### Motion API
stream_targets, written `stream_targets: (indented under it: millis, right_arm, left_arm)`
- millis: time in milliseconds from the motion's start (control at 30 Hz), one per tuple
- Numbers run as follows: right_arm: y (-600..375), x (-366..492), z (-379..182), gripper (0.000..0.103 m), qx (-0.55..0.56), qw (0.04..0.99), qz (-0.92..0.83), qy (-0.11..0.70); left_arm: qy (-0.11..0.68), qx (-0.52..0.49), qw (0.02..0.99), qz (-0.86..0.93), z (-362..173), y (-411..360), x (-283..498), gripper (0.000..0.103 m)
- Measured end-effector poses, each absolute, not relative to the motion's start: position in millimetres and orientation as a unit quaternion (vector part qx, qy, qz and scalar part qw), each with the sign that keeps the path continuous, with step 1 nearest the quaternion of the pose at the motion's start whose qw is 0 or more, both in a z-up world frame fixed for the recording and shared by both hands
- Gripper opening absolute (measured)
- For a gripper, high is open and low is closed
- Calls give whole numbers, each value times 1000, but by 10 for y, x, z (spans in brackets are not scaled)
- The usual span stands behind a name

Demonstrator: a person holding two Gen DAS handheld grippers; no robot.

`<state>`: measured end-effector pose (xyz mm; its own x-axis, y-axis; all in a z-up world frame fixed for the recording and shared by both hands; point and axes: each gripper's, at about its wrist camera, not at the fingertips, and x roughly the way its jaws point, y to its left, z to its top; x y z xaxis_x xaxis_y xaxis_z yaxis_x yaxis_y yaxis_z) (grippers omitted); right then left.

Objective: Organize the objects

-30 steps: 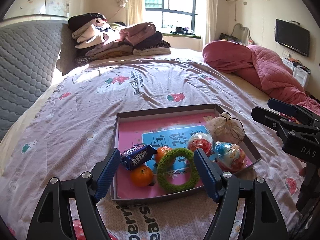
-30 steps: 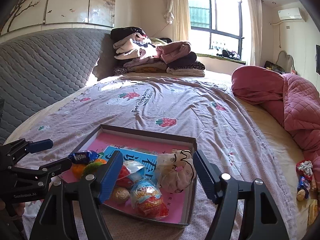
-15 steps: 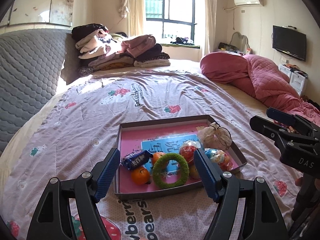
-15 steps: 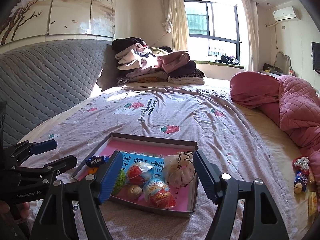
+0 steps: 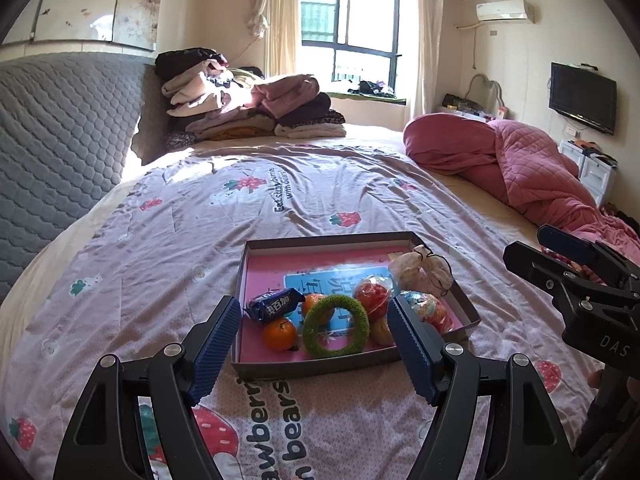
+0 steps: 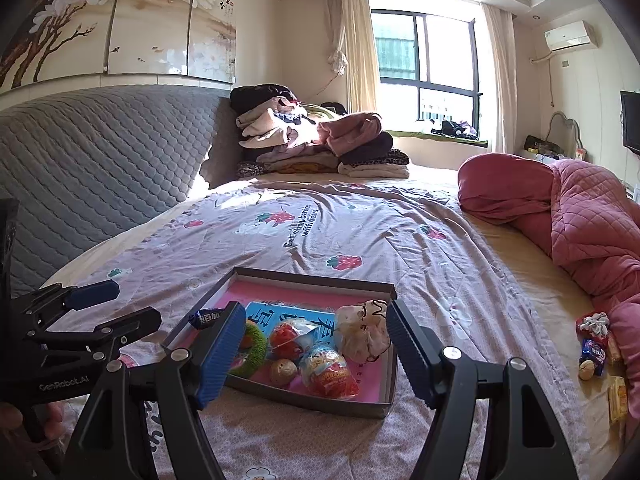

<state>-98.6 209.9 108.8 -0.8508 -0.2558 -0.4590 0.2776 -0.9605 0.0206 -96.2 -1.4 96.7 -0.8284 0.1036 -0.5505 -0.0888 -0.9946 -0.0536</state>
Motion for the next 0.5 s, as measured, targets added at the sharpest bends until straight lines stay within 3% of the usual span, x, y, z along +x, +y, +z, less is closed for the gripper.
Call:
stream_targets:
  millis: [500]
  right_arm:
    - [2032, -763, 1033, 72, 239, 137, -961, 23]
  left_arm:
    - [-22, -297, 33, 954, 897, -160, -776, 77]
